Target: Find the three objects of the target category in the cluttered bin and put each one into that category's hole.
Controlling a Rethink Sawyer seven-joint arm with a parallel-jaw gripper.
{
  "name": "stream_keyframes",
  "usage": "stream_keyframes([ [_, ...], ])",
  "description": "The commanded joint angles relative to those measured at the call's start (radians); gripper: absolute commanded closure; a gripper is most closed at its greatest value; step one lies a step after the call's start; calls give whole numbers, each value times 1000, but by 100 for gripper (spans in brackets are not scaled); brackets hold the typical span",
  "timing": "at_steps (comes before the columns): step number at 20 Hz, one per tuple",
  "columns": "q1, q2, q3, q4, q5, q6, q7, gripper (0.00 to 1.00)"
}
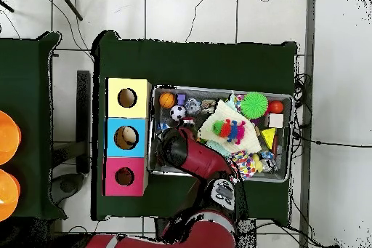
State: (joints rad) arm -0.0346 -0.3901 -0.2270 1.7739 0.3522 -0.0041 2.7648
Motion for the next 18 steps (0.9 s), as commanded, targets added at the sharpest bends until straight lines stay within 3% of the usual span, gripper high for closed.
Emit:
stream_keyframes([
  [1, 1, 29, 79, -1, -49, 162, -4, 0],
  [16, 11, 47, 97, -12, -45, 182, 9, 0],
  [17, 14, 48, 95, -13, -45, 182, 10, 100],
  [18, 19, 51, 84, -25, -59, 182, -8, 100],
])
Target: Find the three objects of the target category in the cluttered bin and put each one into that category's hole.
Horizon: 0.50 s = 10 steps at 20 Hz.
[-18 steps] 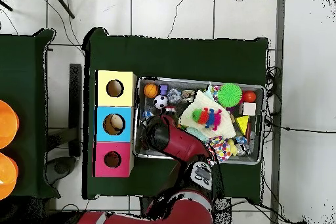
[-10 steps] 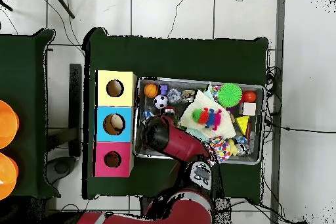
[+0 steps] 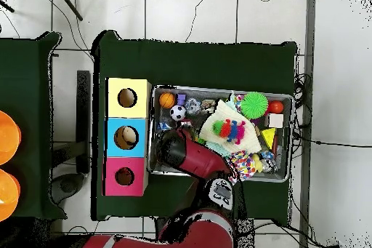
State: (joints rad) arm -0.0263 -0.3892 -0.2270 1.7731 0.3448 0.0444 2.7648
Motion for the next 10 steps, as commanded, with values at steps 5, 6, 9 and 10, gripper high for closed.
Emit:
stream_keyframes([
  [5, 27, 40, 61, -35, -39, 157, 8, 100],
  [6, 28, 36, 59, -34, -40, 162, 8, 100],
  [9, 30, 36, 56, -38, -40, 167, 6, 100],
  [10, 31, 35, 54, -40, -41, 170, 5, 100],
])
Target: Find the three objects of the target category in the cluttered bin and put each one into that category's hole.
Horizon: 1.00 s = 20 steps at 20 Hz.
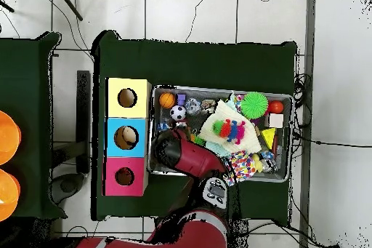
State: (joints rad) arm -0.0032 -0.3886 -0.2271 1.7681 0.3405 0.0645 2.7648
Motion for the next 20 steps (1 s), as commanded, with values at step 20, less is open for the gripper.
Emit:
stream_keyframes([
  [20, -54, -69, -1, -268, -157, 504, -99, 100],
])
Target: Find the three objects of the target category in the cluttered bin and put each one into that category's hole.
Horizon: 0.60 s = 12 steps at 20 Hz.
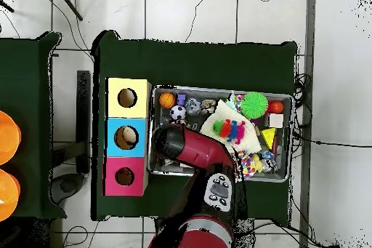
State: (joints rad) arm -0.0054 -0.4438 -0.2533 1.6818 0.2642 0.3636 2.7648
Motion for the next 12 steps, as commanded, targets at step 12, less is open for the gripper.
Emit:
stream_keyframes([
  [12, -90, -20, 49, -312, -162, 339, -89, 100],
])
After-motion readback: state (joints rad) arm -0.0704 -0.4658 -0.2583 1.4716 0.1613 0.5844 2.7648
